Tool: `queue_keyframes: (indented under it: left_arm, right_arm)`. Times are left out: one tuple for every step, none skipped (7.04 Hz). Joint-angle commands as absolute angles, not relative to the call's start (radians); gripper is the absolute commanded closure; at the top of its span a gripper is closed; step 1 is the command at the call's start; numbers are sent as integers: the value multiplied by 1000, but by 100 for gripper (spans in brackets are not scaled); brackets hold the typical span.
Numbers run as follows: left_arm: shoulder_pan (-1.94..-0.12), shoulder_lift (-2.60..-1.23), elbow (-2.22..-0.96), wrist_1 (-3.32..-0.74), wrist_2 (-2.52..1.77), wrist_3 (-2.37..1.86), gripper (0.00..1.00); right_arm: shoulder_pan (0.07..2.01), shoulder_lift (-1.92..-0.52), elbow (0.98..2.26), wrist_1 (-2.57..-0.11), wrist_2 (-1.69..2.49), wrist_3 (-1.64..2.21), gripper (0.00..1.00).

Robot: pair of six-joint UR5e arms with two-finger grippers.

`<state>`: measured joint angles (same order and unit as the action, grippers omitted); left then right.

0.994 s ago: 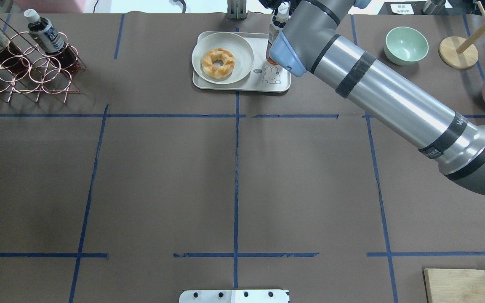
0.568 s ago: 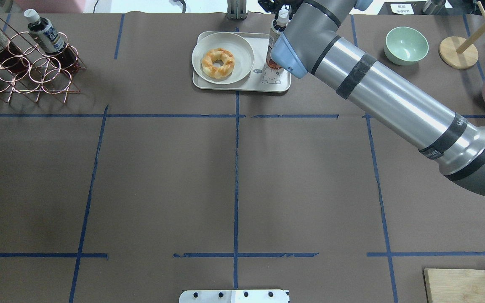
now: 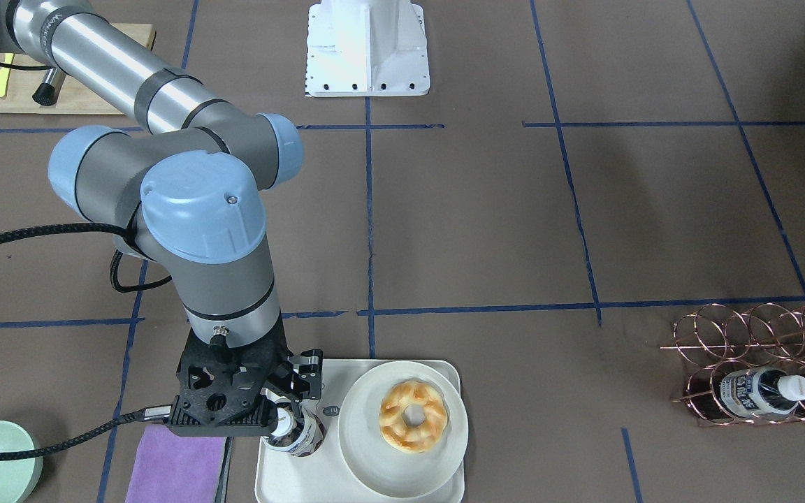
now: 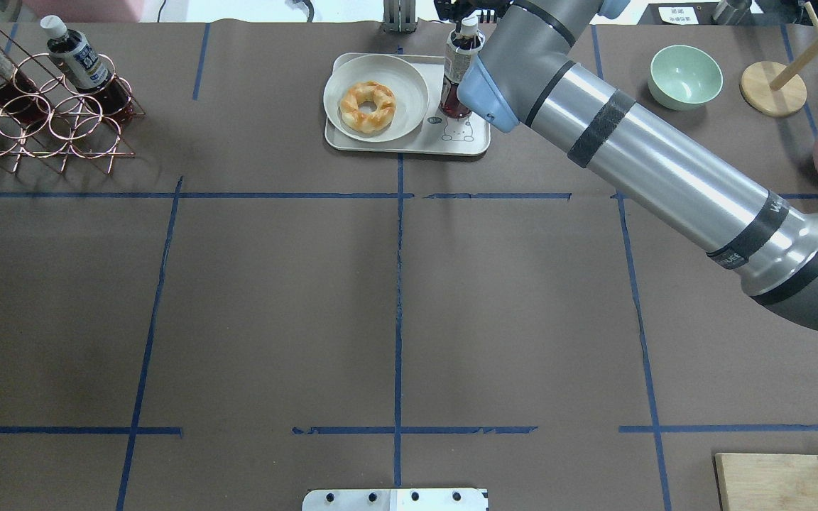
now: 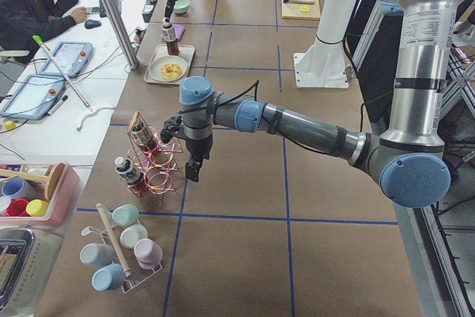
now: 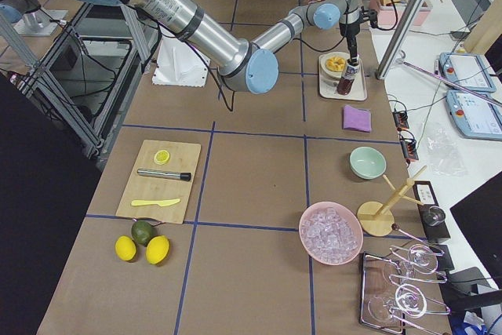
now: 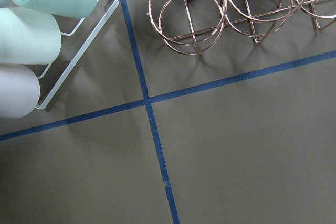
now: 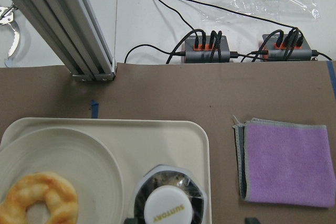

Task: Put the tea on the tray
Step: 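Set the bottle on the tray beside the plate, open and withdraw right gripper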

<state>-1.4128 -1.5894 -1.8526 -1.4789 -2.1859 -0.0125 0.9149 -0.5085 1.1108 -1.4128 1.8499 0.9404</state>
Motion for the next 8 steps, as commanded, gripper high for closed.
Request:
queue_keyframes:
  left_arm:
    - [-1413,-1594,-1853,-1479,-2186,-20,0]
    - [-1413,-1592,-1852,-1479,-2186,-17,0]
    - [-1414,-1589,-1852,-1479,-2186,-12,0]
    - [-1414,-1582,-1855,-1479,-2174,-8,0]
    - [-1425,-1575,-1850,-1470,-2183,-6,0]
    - [-1440,-1577,-1829,-1470,-2183,-5,0]
    - [-1487,-1577,-1807,-1468,-2186,17,0]
    - [-1553,-1586,-1733,-1468,-2213,105,0]
  right_arm:
    - [966,-512,1153,-1426,1973,905,0]
    - [1020,-582,1275,-1465,2067,907,0]
    - [1028,-720,1490,-1552,2075,879,0]
    - [1041,-826,1672,-1666,2077,795,0]
    - [1086,-910,1825,-1780,2082,705,0]
    - [1130,-1024,1973,-1889,2130,586,0]
    - [1226,-1148,2032,-1926,2242,420,0]
    - [1323,-1290,2039,-1915,2361,229,0]
